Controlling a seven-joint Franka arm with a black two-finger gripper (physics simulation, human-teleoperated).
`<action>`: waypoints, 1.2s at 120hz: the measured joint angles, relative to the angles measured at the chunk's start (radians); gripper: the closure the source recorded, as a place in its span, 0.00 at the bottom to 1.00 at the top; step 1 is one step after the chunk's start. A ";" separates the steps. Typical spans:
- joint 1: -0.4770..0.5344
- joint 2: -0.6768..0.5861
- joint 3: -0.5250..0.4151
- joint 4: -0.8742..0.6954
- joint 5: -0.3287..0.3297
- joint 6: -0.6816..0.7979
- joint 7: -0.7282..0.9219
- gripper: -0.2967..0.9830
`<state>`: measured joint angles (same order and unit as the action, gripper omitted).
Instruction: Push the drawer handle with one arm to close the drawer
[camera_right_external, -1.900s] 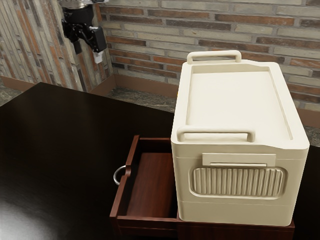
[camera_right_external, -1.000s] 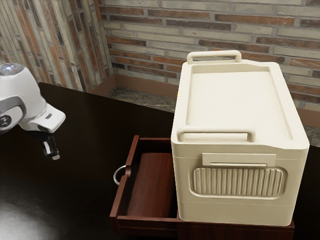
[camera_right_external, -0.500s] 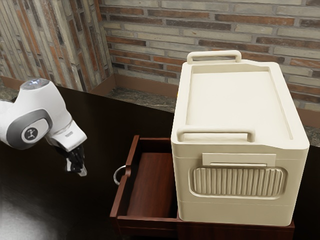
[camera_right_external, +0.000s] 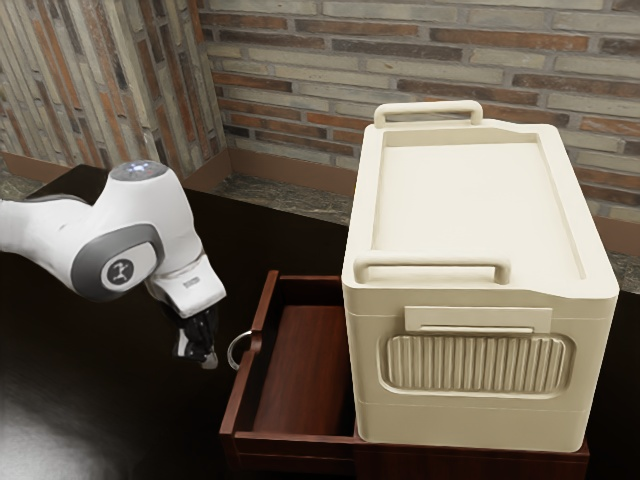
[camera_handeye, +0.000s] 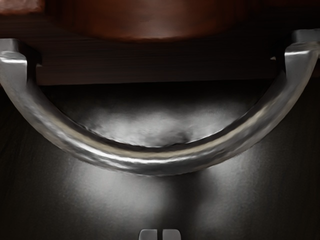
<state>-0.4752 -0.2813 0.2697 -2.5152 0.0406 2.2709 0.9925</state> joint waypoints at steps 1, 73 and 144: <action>0.000 0.002 -0.003 0.004 -0.002 0.000 0.001 0.85; 0.001 0.209 -0.186 0.223 -0.117 -0.001 0.036 0.84; 0.008 0.285 -0.255 0.337 -0.196 -0.002 0.050 0.85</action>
<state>-0.4675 0.0038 0.0143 -2.1784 -0.1552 2.2685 1.0429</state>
